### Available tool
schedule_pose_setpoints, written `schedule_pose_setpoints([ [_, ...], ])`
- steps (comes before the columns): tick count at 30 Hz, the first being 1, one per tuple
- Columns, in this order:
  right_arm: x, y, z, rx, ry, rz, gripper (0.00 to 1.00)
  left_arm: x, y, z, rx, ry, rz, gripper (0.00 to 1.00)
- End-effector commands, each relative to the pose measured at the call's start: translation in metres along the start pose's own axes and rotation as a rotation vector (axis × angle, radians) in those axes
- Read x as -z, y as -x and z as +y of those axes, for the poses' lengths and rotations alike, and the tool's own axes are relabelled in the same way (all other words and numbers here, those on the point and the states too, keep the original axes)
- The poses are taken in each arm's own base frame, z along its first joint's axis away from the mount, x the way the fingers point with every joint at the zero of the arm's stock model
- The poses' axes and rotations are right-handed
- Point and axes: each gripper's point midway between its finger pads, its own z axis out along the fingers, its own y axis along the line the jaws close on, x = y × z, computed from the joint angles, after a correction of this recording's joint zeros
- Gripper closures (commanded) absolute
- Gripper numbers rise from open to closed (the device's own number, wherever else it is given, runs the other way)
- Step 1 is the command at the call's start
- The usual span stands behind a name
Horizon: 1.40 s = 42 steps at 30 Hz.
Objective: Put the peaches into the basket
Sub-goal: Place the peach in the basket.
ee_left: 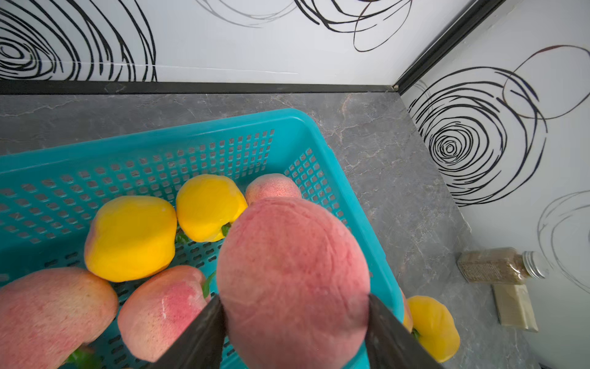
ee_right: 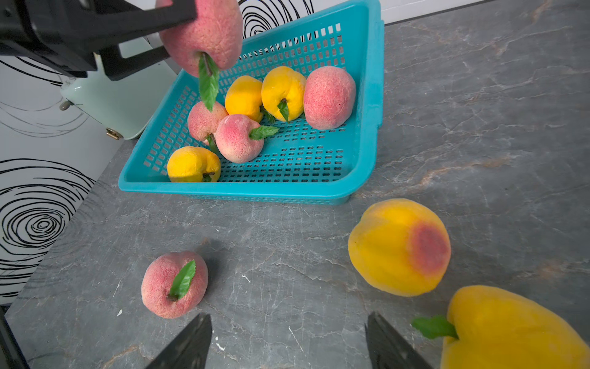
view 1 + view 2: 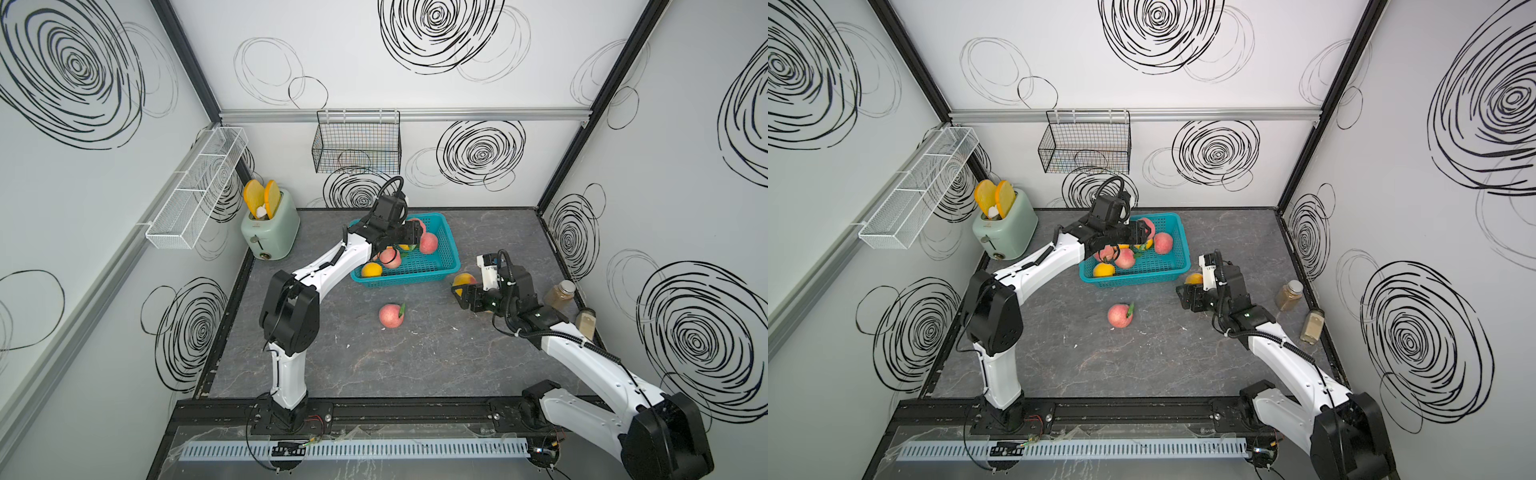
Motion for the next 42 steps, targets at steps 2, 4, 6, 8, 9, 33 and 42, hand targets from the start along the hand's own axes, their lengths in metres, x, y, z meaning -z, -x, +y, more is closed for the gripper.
schedule_pose_setpoints([
  [2,0.005,-0.005,-0.003,-0.001,-0.006,0.006,0.20,-0.019,-0.002,0.005,-0.034,0.043,0.014,0.32],
  [4,0.007,-0.004,-0.004,-0.002,-0.011,0.005,0.20,-0.027,-0.007,0.007,-0.032,0.049,0.028,0.31],
  [6,0.009,-0.005,-0.005,0.000,-0.019,0.002,0.20,-0.033,-0.011,0.008,-0.033,0.052,0.037,0.31],
  [8,0.011,-0.005,-0.007,-0.002,-0.026,0.000,0.20,-0.040,-0.017,0.011,-0.034,0.060,0.050,0.30],
  [9,0.011,-0.006,-0.007,-0.003,-0.028,0.001,0.20,-0.044,-0.020,0.012,-0.036,0.065,0.057,0.30],
  [33,0.005,-0.002,-0.002,-0.011,0.005,0.004,0.20,-0.076,-0.076,0.059,-0.080,0.223,0.248,0.23],
  [42,0.005,-0.002,-0.003,-0.013,0.001,0.005,0.20,-0.079,-0.079,0.056,-0.073,0.206,0.258,0.22],
])
